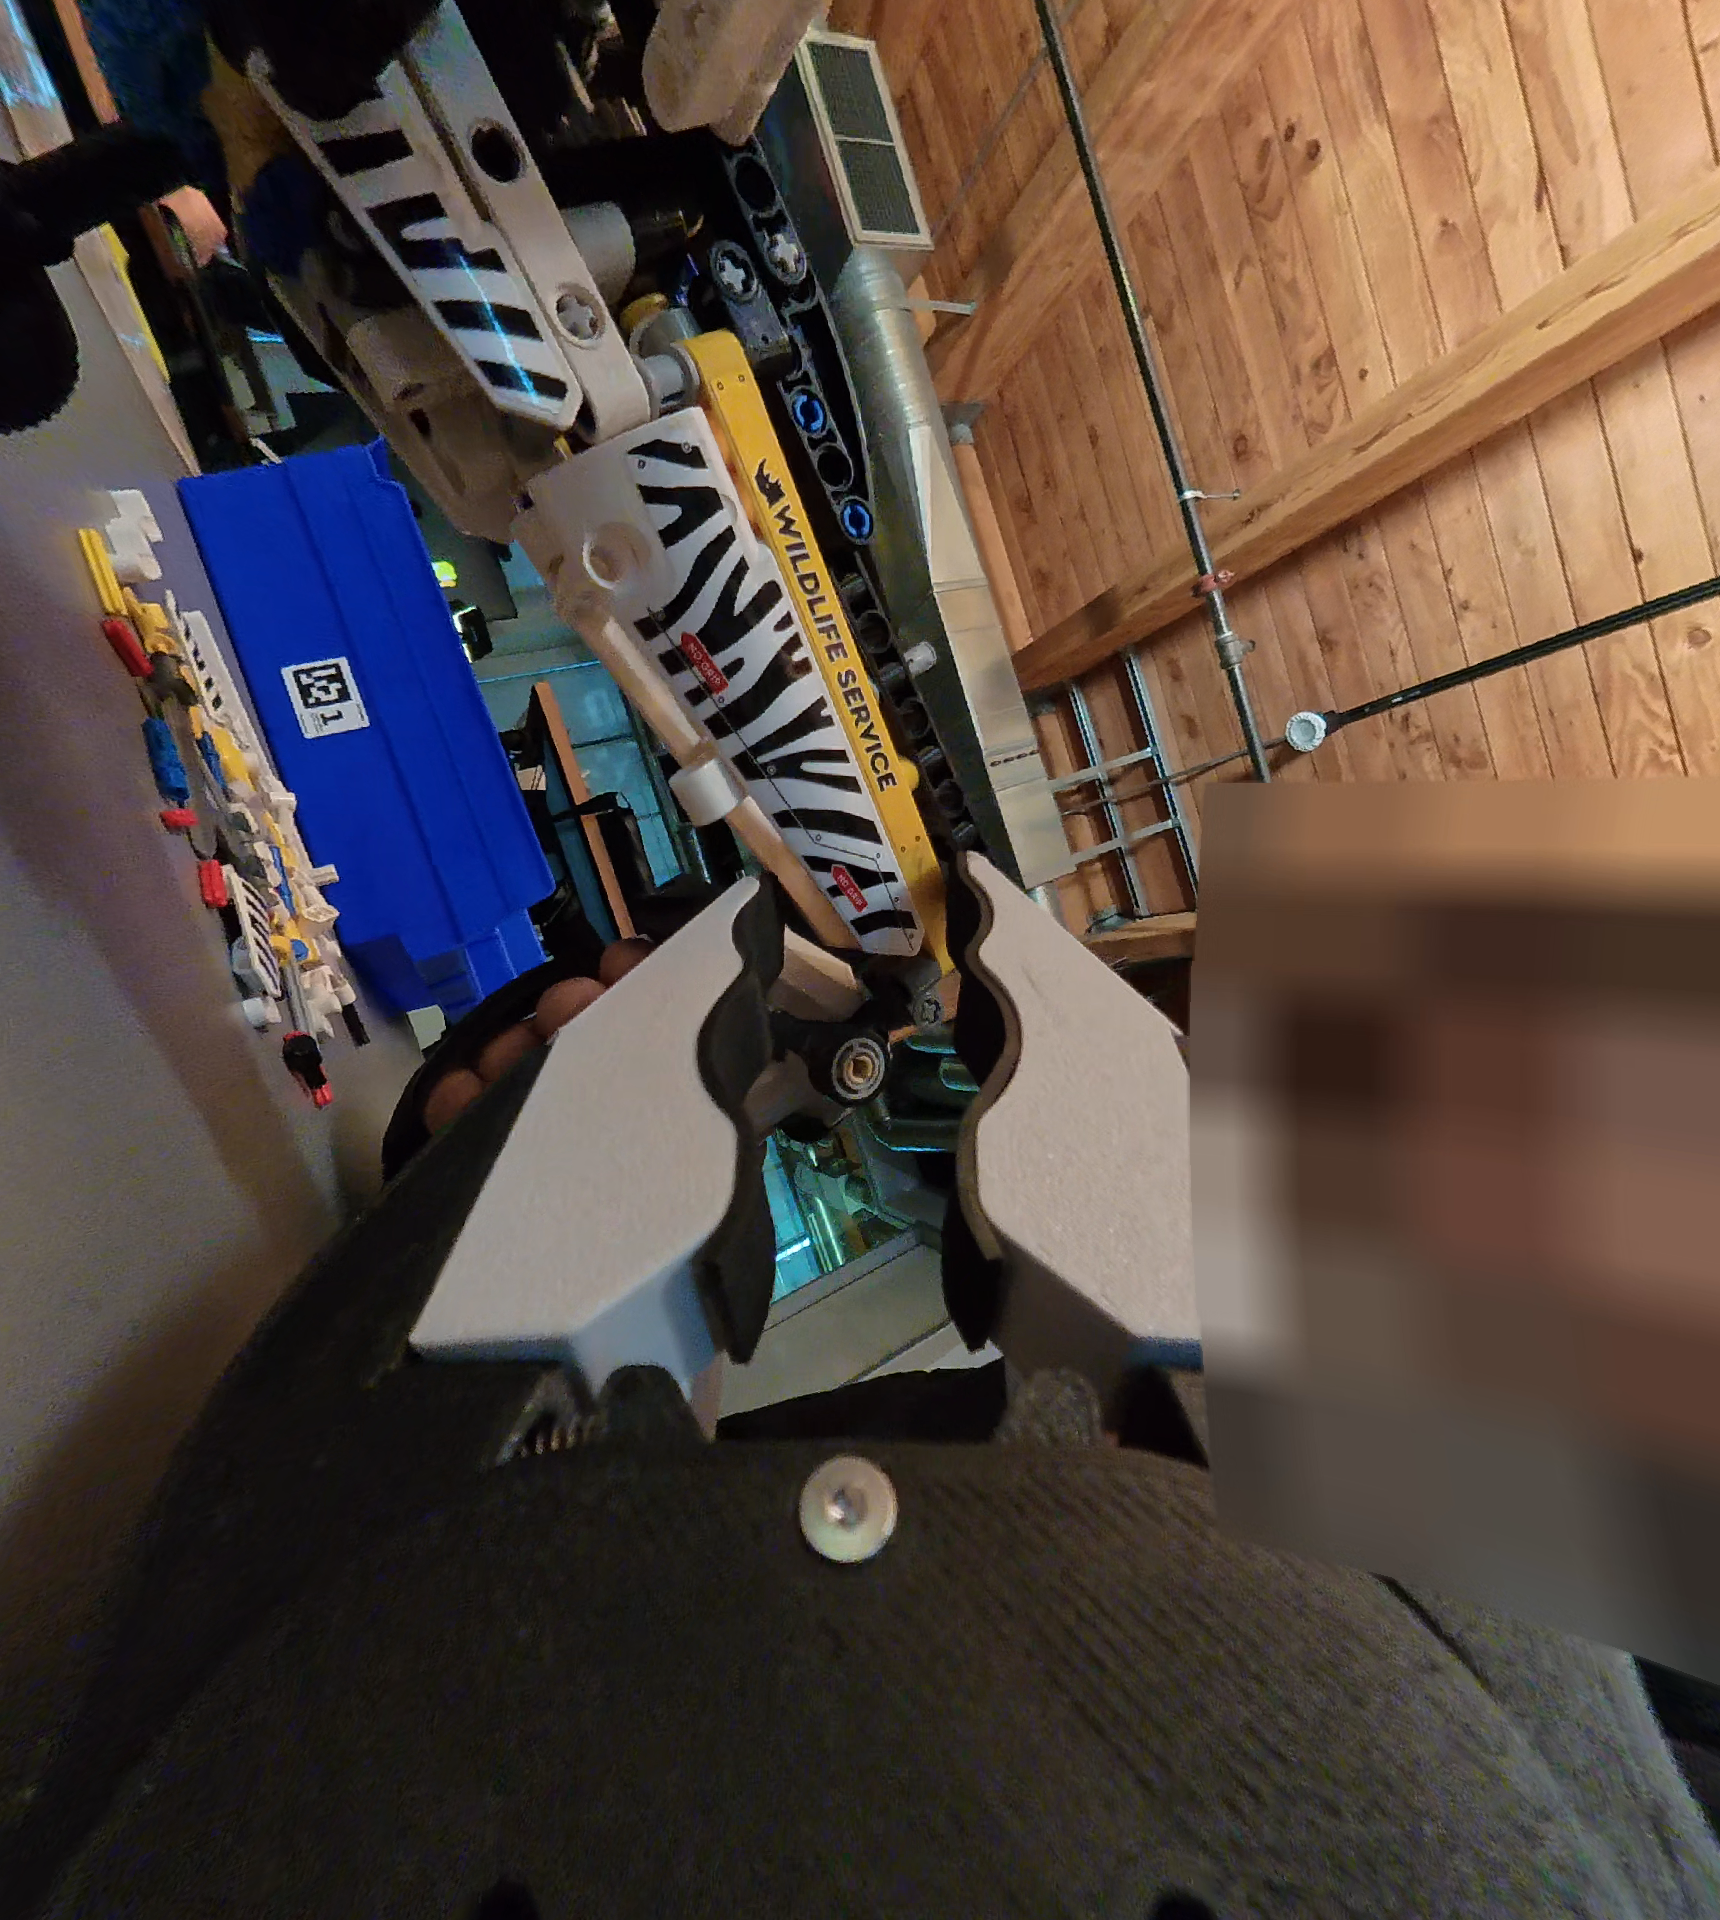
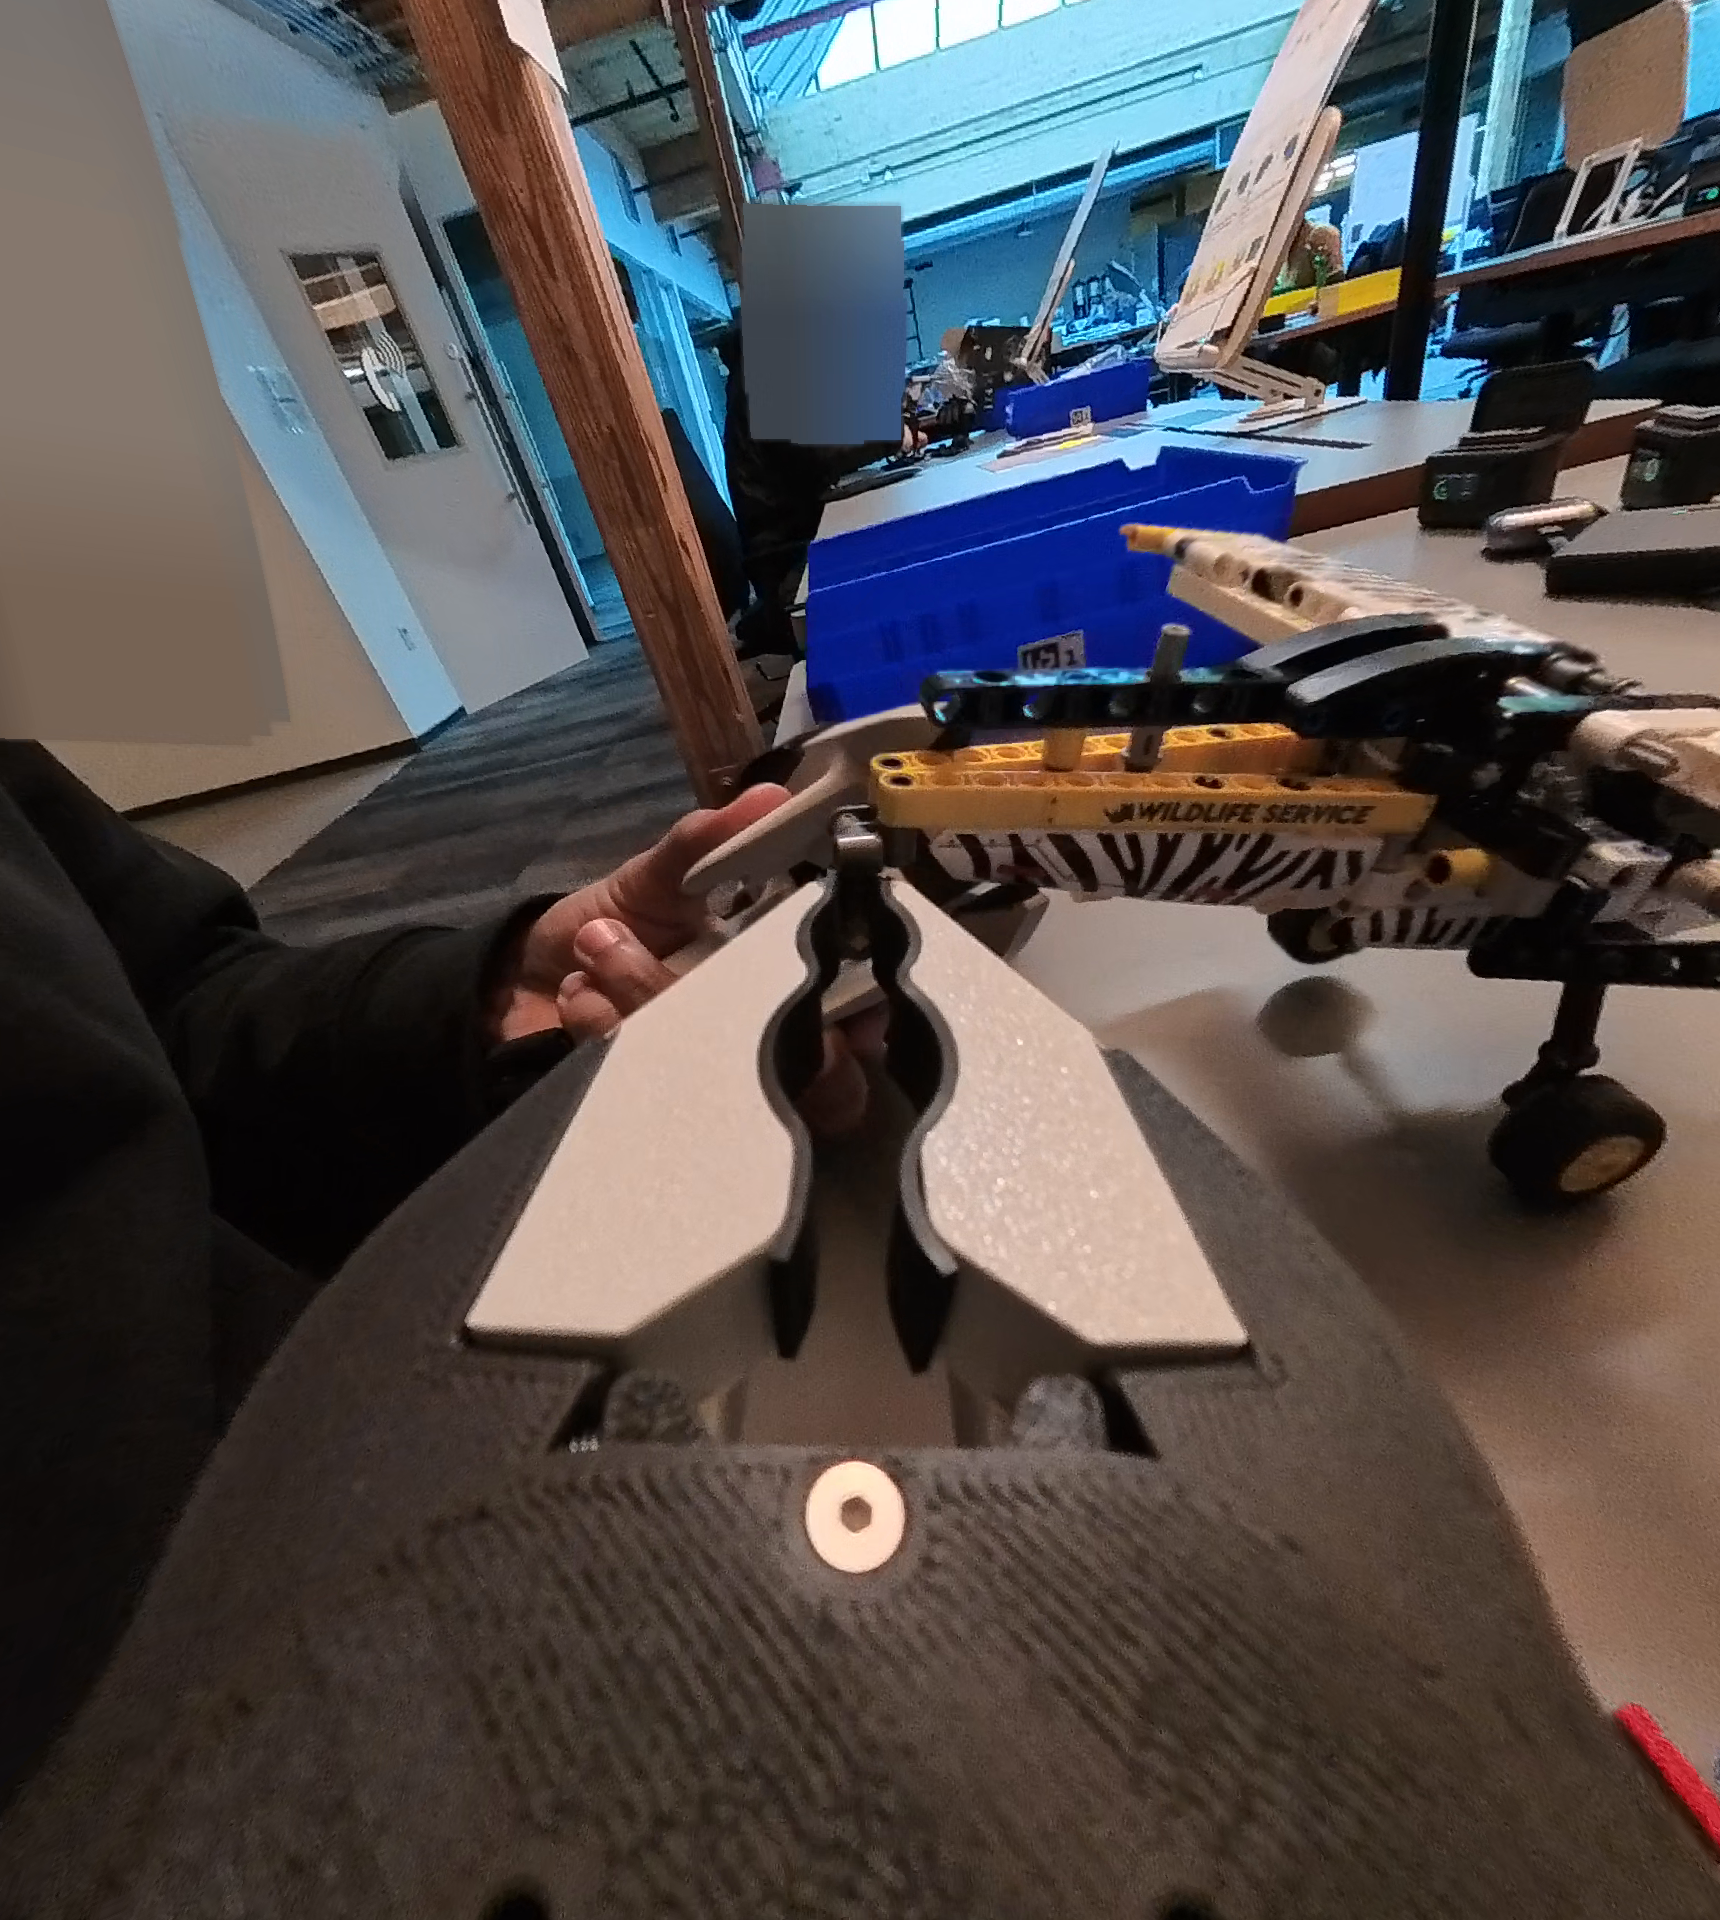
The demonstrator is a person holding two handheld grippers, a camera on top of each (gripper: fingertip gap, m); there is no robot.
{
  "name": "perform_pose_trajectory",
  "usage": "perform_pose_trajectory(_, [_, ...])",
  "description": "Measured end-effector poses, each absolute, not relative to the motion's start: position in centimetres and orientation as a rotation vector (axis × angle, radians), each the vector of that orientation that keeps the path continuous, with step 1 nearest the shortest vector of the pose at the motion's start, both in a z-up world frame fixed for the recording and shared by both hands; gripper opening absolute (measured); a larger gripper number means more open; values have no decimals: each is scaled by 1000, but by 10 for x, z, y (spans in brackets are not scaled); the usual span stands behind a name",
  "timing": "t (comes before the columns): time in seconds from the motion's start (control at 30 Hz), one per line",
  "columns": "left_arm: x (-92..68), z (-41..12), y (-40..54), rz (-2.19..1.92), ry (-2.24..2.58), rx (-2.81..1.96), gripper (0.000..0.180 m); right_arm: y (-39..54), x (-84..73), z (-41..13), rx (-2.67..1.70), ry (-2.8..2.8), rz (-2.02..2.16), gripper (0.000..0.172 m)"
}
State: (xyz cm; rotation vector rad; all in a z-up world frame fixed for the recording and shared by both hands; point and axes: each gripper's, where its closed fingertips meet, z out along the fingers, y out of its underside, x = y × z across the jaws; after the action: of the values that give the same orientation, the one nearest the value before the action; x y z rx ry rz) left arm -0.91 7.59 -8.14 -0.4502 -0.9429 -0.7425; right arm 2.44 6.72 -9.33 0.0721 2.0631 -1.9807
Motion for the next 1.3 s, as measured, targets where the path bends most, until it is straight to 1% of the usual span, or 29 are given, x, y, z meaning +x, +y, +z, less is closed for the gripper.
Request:
perform_pose_trajectory(0.17, [-10,-82,68,-721,-951,-452,29,66,16,-93,87,2168,-2064,4])
perform_pose_trajectory(0.3, [-3,-91,55,-588,-1029,-539,34,66,12,-92,92,2211,-2116,4])
perform_pose_trajectory(0.4, [6,-93,56,-502,-1053,-630,33,59,17,-101,35,2306,-2083,4])
perform_pose_trajectory(0.5, [11,-89,67,-518,-1025,-681,36,51,24,-114,-43,2439,-2029,5])
perform_pose_trajectory(0.53, [10,-90,68,-527,-1035,-676,33,50,24,-114,-47,2446,-2042,5])
perform_pose_trajectory(0.57, [7,-92,66,-522,-1045,-663,21,50,25,-114,-45,2435,-2042,4])
perform_pose_trajectory(0.6, [7,-95,67,-533,-1039,-661,14,50,25,-115,-35,2424,-2031,4])
perform_pose_trajectory(1.07, [4,-100,69,-498,-1064,-687,13,53,23,-123,24,2418,-1958,5])
perform_pose_trajectory(1.3, [4,-103,71,-503,-1065,-711,13,57,25,-124,120,2271,-1815,5])
